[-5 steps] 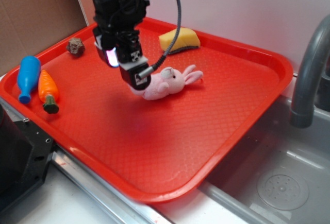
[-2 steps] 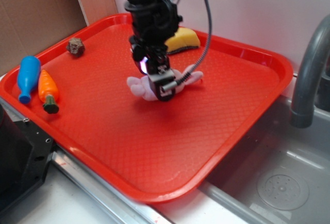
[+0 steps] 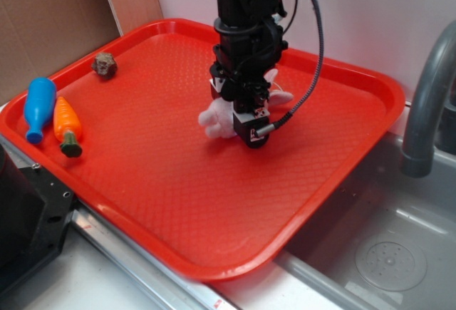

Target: Grab the pink bunny.

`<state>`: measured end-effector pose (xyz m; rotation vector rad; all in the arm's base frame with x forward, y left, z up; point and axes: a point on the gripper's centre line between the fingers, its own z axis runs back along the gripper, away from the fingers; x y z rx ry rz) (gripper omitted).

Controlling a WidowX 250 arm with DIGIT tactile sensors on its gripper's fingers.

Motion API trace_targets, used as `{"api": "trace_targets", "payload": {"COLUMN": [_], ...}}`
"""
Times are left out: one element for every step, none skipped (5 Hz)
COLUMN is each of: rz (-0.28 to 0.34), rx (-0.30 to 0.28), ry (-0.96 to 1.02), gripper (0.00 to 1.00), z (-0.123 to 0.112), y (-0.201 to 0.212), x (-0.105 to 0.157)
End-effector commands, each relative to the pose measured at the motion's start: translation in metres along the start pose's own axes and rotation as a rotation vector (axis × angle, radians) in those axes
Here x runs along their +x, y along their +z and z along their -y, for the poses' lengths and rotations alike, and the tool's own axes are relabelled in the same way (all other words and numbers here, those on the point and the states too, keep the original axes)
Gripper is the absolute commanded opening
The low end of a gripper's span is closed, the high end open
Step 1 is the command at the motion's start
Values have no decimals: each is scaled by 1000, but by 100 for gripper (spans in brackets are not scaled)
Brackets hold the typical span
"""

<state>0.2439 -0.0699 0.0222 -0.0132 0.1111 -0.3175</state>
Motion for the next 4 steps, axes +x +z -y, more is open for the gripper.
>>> {"api": "trace_targets", "payload": {"rz": [212, 224, 224, 189], "rx": [-85, -31, -34, 38], "ry": [172, 317, 453, 551], "gripper": [0, 0, 0, 0], "z": [-27, -37, -54, -69], "y": [104, 151, 163, 153], "x": [-62, -99, -122, -125]}}
